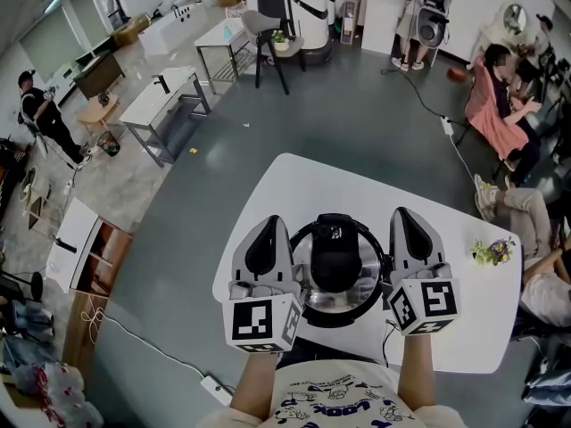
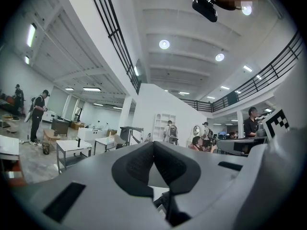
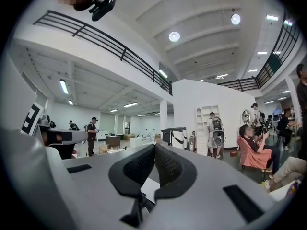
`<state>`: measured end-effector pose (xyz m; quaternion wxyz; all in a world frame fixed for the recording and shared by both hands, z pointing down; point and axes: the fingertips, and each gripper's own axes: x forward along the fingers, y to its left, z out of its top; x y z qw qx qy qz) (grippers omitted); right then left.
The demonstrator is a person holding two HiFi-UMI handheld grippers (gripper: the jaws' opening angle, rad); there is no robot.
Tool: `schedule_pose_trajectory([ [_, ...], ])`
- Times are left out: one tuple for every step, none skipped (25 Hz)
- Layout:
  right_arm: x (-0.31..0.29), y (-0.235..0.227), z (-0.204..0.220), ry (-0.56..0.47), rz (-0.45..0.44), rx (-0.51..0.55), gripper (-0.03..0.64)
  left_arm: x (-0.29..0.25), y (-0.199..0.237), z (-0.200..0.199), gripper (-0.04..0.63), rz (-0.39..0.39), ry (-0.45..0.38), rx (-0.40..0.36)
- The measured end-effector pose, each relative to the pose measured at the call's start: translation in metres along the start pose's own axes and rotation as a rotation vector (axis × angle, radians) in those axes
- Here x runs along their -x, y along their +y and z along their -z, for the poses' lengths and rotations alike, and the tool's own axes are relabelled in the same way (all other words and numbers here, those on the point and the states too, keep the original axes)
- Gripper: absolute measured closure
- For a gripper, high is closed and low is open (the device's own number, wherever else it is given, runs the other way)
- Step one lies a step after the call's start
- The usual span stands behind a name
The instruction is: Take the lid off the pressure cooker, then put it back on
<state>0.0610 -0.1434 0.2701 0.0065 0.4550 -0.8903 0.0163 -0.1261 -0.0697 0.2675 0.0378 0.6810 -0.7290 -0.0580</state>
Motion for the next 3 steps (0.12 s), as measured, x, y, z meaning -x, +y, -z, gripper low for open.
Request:
schedule_pose_trajectory([
  [-0.0005,0.0,-0.0015,0.001,0.0,0.001,0.604,-0.0005,-0.0003,-0.0012,0.581,0.002,0.0,-0.001],
  [-0.0011,-0.0002,-0.0028,0.001,0.0,0.002,0.604,-0.0011,-0.0007,-0.0022,0.581,0.005,0.001,-0.002],
  [-0.0017,-0.0004,-0.004,0.002,0.0,0.003,0.604,-0.0018,-0.001,-0.003,0.581,0.006,0.001,-0.004],
])
